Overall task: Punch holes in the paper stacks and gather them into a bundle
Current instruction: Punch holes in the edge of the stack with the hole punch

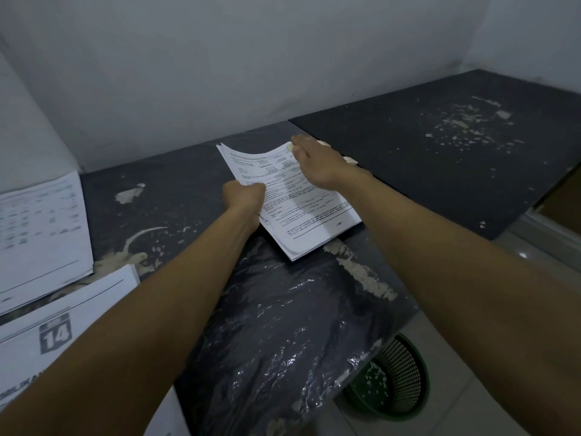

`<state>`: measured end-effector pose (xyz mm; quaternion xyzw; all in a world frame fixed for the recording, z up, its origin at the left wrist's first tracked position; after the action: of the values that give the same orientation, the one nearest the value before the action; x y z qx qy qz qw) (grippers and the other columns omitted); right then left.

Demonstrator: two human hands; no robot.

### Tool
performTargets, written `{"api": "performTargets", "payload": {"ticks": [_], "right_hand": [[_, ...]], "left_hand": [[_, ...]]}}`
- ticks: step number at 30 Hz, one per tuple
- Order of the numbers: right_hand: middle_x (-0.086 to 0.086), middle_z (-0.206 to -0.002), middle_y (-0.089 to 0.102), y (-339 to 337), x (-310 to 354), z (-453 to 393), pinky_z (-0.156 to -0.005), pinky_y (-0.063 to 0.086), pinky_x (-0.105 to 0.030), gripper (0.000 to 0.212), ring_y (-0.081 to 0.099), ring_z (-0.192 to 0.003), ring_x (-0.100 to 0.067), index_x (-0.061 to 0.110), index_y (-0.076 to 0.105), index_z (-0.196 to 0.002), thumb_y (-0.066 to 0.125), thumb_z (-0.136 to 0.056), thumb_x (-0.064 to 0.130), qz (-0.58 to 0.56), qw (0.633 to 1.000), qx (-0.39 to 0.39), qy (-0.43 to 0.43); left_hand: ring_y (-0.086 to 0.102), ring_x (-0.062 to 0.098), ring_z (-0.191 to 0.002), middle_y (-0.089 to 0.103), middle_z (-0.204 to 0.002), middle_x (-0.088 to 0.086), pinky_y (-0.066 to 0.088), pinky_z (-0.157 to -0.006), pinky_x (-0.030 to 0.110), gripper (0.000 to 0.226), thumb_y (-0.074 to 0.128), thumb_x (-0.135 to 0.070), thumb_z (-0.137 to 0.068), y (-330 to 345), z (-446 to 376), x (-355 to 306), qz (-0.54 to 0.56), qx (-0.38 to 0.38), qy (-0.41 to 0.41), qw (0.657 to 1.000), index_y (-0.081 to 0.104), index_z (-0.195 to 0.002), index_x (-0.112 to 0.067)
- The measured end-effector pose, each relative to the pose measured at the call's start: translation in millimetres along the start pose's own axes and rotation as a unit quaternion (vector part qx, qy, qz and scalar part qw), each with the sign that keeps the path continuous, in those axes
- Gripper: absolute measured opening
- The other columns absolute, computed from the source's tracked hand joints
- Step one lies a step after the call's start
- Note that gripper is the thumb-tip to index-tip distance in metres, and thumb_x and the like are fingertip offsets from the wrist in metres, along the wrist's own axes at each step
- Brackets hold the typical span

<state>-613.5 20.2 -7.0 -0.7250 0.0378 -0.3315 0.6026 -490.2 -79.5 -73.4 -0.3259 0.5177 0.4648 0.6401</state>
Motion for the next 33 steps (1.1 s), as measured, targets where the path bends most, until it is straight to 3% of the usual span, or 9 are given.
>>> {"api": "performTargets", "payload": {"ticks": [5, 12, 15, 18, 23, 28, 30, 33], "right_hand": [[-0.001, -0.164, 0.017, 2, 0, -1, -0.121, 0.016, -0.045, 0.051, 0.014, -0.151, -0.019, 0.014, 0.021, -0.156, 0.019, -0.109, 0.031, 0.029, 0.999, -0.013, -0.008], [-0.001, -0.163, 0.020, 8, -4, -5, -0.119, 0.020, -0.048, 0.050, 0.017, -0.150, -0.021, 0.015, 0.023, -0.156, 0.019, -0.108, 0.032, 0.052, 0.998, -0.038, -0.024], [-0.001, -0.165, 0.014, 28, -8, -1, -0.118, 0.019, -0.050, 0.052, 0.009, -0.151, -0.021, 0.014, 0.018, -0.157, 0.020, -0.108, 0.031, 0.127, 0.991, -0.042, -0.030], [-0.002, -0.166, 0.008, 50, -12, 1, -0.117, 0.017, -0.048, 0.054, 0.003, -0.152, -0.021, 0.013, 0.013, -0.157, 0.020, -0.107, 0.031, 0.211, 0.975, -0.061, -0.025], [-0.002, -0.166, 0.003, 49, -11, -2, -0.119, 0.012, -0.049, 0.056, -0.001, -0.152, -0.021, 0.012, 0.008, -0.157, 0.026, -0.106, 0.028, 0.214, 0.976, -0.044, -0.017], [0.000, -0.166, 0.008, 22, -2, -4, -0.120, 0.013, -0.050, 0.053, 0.003, -0.152, -0.019, 0.013, 0.015, -0.157, 0.023, -0.107, 0.029, 0.090, 0.996, -0.005, -0.011], [0.000, -0.165, 0.012, 3, 1, -4, -0.121, 0.012, -0.044, 0.055, 0.008, -0.152, -0.020, 0.015, 0.019, -0.157, 0.024, -0.107, 0.038, 0.002, 1.000, 0.009, 0.005], [-0.001, -0.162, 0.025, -16, 1, -1, -0.113, 0.024, -0.034, 0.061, 0.026, -0.146, -0.022, 0.020, 0.025, -0.156, 0.037, -0.103, 0.049, -0.086, 0.996, 0.005, 0.023]], "left_hand": [[0.072, 0.022, -0.075, 0.070, -0.085, -0.002, 0.063, -0.062, 0.039, 0.020, 0.066, 0.000, -0.086, 0, -2, 2, -0.012, -0.002, -0.003, 1.000, 0.061, -0.079, -0.017], [0.071, 0.019, -0.070, 0.069, -0.080, -0.003, 0.061, -0.054, 0.033, 0.021, 0.066, 0.002, -0.085, 1, -3, 1, -0.012, -0.009, 0.000, 1.000, 0.061, -0.077, -0.016], [0.071, 0.019, -0.071, 0.069, -0.080, -0.002, 0.061, -0.054, 0.033, 0.020, 0.066, 0.003, -0.084, 1, -4, 2, -0.020, -0.012, 0.006, 1.000, 0.061, -0.078, -0.015], [0.071, 0.022, -0.078, 0.070, -0.086, 0.001, 0.063, -0.064, 0.039, 0.016, 0.065, 0.005, -0.085, 2, -6, 2, -0.018, -0.012, 0.010, 1.000, 0.062, -0.084, -0.011], [0.071, 0.022, -0.081, 0.069, -0.088, 0.002, 0.063, -0.069, 0.040, 0.015, 0.063, 0.005, -0.086, 2, -1, 2, -0.022, -0.008, 0.011, 1.000, 0.062, -0.094, -0.008], [0.069, 0.022, -0.081, 0.068, -0.093, 0.003, 0.062, -0.069, 0.038, 0.018, 0.063, 0.005, -0.087, 1, 1, -1, -0.032, -0.010, 0.009, 0.999, 0.063, -0.099, -0.007], [0.069, 0.025, -0.085, 0.069, -0.099, 0.006, 0.062, -0.075, 0.043, 0.018, 0.063, 0.004, -0.086, 1, 1, -2, -0.041, -0.013, 0.004, 0.999, 0.063, -0.101, -0.007], [0.069, 0.027, -0.090, 0.070, -0.105, 0.009, 0.061, -0.079, 0.046, 0.020, 0.063, 0.003, -0.087, 0, 3, -3, -0.042, -0.008, -0.007, 0.999, 0.065, -0.105, -0.006]]}}
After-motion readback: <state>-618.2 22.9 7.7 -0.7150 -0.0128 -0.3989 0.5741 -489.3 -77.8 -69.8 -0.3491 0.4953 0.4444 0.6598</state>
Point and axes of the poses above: each hand's wrist, its own z-axis away from the middle knuckle, its own y-axis out of the palm, x = y × z, the point moved 2 cm from there along -z, towards the middle knuckle
